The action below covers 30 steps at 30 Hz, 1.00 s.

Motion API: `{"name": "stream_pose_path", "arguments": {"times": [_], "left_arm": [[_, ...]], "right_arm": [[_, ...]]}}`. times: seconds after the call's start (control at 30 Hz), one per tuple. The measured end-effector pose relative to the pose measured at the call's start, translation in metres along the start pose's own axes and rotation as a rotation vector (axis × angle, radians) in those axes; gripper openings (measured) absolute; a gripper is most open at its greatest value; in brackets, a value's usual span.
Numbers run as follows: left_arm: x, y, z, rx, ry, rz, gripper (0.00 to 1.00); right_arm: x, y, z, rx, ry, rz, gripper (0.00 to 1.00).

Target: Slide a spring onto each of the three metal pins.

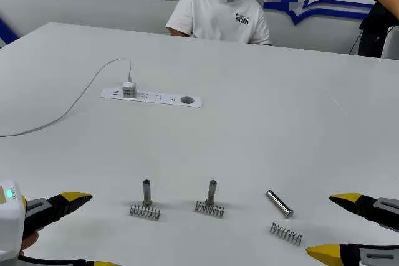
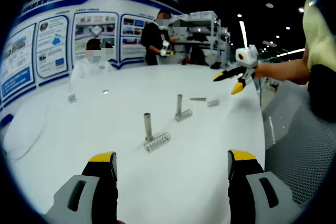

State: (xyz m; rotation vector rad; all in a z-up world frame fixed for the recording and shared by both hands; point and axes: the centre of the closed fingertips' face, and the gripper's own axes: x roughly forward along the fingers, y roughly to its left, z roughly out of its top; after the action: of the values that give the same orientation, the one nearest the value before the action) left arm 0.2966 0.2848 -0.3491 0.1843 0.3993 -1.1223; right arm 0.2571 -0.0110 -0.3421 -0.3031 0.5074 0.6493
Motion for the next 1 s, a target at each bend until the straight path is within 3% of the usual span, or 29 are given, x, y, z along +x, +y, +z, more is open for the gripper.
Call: {"name": "stream_pose_path", "arguments": {"times": [0.63,1.0], "left_arm": [[0.003,-0.006,0.004,0.005,-0.003,-0.021,0.89],[0.004,-0.005,0.004,-0.001,-0.004,-0.022,0.88]], "right_arm": [[-0.005,-0.004,-0.001,0.021,-0.007,-0.021,0.66],[-0.001,-0.012,0.008,0.06,-0.005,-0.036,0.59]]}}
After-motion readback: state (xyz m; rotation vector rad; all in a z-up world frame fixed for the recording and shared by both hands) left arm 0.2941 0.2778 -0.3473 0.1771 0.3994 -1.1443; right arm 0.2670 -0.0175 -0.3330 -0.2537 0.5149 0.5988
